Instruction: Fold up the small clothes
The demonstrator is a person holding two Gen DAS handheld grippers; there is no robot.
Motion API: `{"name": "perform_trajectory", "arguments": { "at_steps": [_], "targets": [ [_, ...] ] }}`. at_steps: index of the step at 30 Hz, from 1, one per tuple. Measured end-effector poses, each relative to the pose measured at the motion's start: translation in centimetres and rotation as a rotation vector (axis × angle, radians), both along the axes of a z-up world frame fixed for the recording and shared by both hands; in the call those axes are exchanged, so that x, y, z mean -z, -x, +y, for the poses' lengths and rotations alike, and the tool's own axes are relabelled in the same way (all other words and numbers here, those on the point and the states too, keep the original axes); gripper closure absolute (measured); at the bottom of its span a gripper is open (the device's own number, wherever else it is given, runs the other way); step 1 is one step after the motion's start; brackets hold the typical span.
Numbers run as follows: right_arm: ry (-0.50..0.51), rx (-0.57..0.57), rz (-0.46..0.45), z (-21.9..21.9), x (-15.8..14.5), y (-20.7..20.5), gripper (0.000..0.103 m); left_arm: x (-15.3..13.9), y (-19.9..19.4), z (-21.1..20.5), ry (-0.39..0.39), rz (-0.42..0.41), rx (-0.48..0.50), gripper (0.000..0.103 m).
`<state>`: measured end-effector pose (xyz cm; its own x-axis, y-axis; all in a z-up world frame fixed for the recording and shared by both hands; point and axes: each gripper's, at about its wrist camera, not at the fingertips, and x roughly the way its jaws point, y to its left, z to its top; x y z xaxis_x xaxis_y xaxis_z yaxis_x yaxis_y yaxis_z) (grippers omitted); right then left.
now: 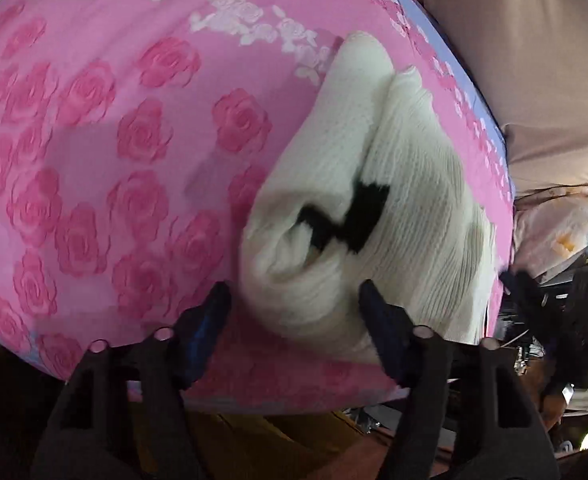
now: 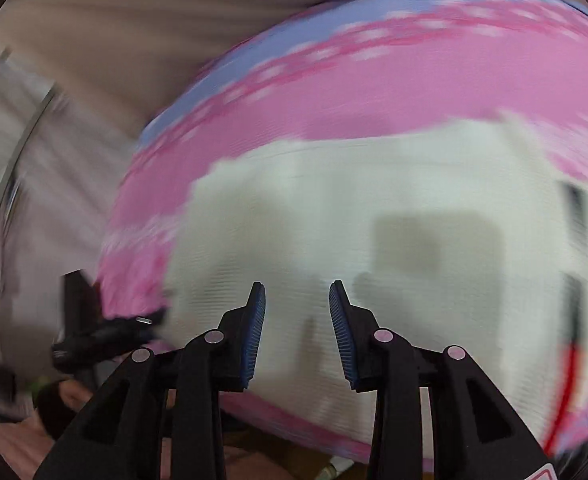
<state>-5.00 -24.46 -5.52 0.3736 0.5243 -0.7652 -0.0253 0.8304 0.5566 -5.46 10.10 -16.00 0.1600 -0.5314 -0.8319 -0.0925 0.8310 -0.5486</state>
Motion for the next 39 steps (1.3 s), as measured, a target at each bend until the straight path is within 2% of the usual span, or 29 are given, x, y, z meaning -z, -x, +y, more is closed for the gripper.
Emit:
{"name": "perform_trajectory", "arguments": {
  "at_steps": [2,4,6,7,8,12,13,14,15,16,17,19,20,22,23,24,25,26,27,28,29,31,34,35,37,39],
  "targets": [
    [0.005,-0.130,0.031,5.5,0.6,-4.1,0.068,0.2,0.2,0.2,0.003,-0.003,0.016,0.053],
    [0.071,-0.215,0.054,9.7,1.9,-7.2,0.067,0.4,0.3,0.6,-0.005,-0.016,0.031,0.064],
    [0.161,-0.275,0.112,13.1,4.7,-10.0,0.069,0.6,0.3,1.0,0.002,-0.023,0.030,0.072],
    [0.217,-0.297,0.127,14.2,5.7,-10.8,0.095,0.7,0.4,1.3,0.017,-0.023,0.021,0.073],
    [0.229,-0.286,0.105,14.6,5.8,-11.4,0.095,1.0,0.4,1.7,0.031,-0.023,0.007,0.073],
    [-0.028,-0.160,-0.034,12.7,1.2,-11.3,0.095,0.3,0.9,2.6,0.055,-0.082,-0.051,0.071],
    [-0.013,-0.186,-0.031,13.4,1.5,-11.6,0.094,-0.1,1.1,2.9,0.078,-0.103,-0.065,0.066],
    [0.036,-0.244,0.014,14.6,3.0,-12.1,0.093,-0.6,1.2,3.1,0.122,-0.127,-0.084,0.054],
    [0.089,-0.299,0.073,15.6,4.9,-12.4,0.088,-1.0,1.3,3.4,0.144,-0.148,-0.102,0.048],
    [0.128,-0.310,0.095,15.7,6.1,-12.4,0.095,-1.6,1.2,3.5,0.141,-0.171,-0.123,0.033],
    [0.084,-0.263,0.062,14.4,5.5,-11.9,0.096,-2.0,0.9,3.4,0.117,-0.185,-0.137,0.021],
    [0.011,-0.142,0.011,11.2,3.0,-10.7,0.085,-2.0,-0.4,2.7,0.083,-0.187,-0.156,0.014],
    [-0.007,-0.082,-0.045,8.8,1.3,-9.3,0.085,-1.5,-1.1,2.3,0.086,-0.162,-0.153,0.014],
    [0.053,-0.030,-0.074,5.3,-0.1,-7.0,0.086,0.7,-2.9,1.0,0.113,-0.076,-0.138,0.017],
    [0.103,-0.012,-0.056,3.2,-0.1,-5.5,0.086,0.6,-3.2,0.5,0.107,-0.096,-0.150,0.021],
    [0.138,0.009,-0.034,1.6,0.4,-4.2,0.086,0.0,-3.8,-0.6,0.106,-0.127,-0.111,0.040],
    [0.170,0.034,-0.004,0.0,1.1,-3.0,0.087,0.2,-4.6,-2.0,0.105,-0.081,-0.044,0.076],
    [0.197,0.060,0.032,-1.4,2.1,-1.8,0.088,-0.2,-5.0,-3.2,0.096,-0.070,-0.036,0.076],
    [0.235,0.102,0.080,-3.2,3.8,-0.3,0.088,-1.3,-5.0,-4.1,0.106,-0.105,-0.031,0.077],
    [0.252,0.132,0.111,-4.2,5.1,0.4,0.091,-3.3,-4.9,-5.9,0.116,-0.153,0.023,0.079],
    [0.216,0.158,0.108,-4.7,5.7,1.3,0.097,-4.9,-4.7,-7.3,0.113,-0.186,0.063,0.079],
    [0.099,0.258,0.100,-6.9,5.1,3.1,0.096,-10.2,-3.7,-12.5,0.164,-0.283,0.200,0.080],
    [0.014,0.387,0.020,-11.0,2.3,6.3,0.088,-15.3,-1.7,-21.6,0.226,-0.374,0.434,0.079],
    [0.013,0.428,0.001,-12.9,1.4,7.5,0.087,-15.9,-1.0,-24.5,0.248,-0.377,0.503,0.079],
    [0.044,0.502,-0.012,-16.5,0.4,10.0,0.074,-15.3,0.8,-31.0,0.275,-0.359,0.640,0.079],
    [0.083,0.577,-0.009,-20.1,0.1,12.8,0.066,-13.0,3.6,-37.4,0.239,-0.340,0.795,0.077]
  ]
}}
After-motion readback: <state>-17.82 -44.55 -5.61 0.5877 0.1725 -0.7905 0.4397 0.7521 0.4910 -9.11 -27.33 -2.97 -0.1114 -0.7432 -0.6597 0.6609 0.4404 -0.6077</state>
